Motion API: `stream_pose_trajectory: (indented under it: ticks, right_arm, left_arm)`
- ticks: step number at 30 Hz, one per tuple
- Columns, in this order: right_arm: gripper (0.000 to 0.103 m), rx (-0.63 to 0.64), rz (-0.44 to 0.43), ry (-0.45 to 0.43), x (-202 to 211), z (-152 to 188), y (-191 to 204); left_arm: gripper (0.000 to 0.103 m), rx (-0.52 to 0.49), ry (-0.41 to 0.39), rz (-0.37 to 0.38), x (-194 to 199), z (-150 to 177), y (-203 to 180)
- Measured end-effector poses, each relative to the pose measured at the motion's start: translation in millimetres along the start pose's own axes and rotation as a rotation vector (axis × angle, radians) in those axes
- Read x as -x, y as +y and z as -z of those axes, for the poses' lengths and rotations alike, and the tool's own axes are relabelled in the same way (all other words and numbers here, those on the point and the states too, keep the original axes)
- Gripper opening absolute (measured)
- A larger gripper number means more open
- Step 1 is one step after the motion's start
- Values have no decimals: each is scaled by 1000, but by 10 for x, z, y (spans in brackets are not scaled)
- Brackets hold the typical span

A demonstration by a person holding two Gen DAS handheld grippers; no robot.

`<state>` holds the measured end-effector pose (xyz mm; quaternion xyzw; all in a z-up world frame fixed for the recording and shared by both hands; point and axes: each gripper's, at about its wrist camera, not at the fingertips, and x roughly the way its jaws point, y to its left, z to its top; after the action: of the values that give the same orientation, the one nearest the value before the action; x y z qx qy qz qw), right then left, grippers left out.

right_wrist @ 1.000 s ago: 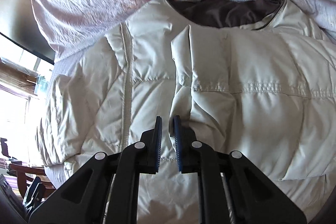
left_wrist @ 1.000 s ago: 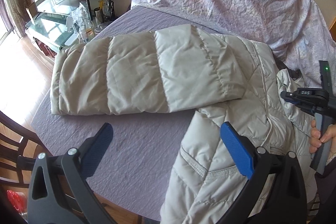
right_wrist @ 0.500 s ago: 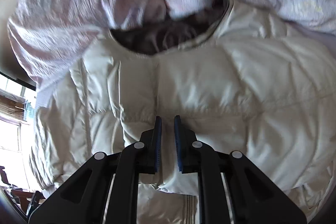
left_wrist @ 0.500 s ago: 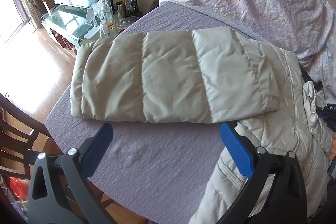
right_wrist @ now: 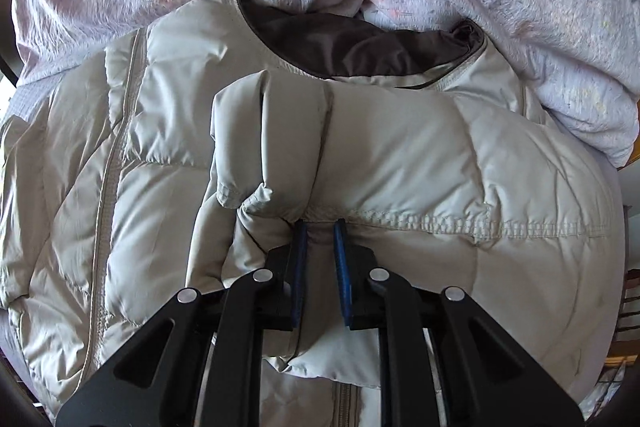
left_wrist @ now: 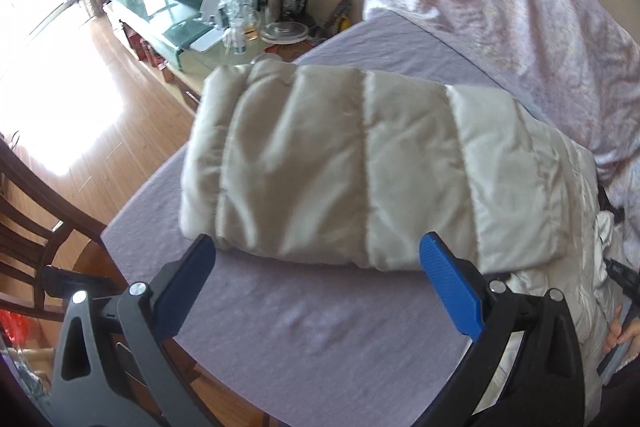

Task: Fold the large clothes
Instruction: 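Grasp the other sleeve with the left gripper and fold it across the body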

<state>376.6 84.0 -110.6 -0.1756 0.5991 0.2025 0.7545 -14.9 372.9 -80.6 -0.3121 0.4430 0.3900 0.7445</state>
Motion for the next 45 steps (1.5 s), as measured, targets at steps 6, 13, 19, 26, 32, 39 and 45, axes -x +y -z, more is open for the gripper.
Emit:
stream_pose_trajectory:
  ticks: [6, 13, 19, 26, 32, 39, 45]
  right_arm:
    - [16, -52, -4, -18, 24, 6, -60]
    - [16, -67, 0, -26, 26, 32, -10]
    - [18, -109, -19, -31, 80, 47, -107]
    - [41, -122, -14, -43, 155, 27, -310]
    - [53, -132, -25, -50, 181, 50, -455]
    - [64, -141, -48, -54, 202, 99, -615]
    - [73, -143, -73, -64, 278, 199, -715]
  left_arm:
    - [101, 98, 33, -20, -165, -180, 413]
    - [101, 201, 59, 28, -315, -239, 684]
    - [100, 256, 80, 90, -426, -240, 720]
    - [89, 280, 65, 88, -415, -252, 680]
    - [56, 310, 35, 70, -395, -272, 672]
    - [15, 304, 2, 97, -329, -301, 551]
    - [12, 241, -71, 130, -63, -456, 273]
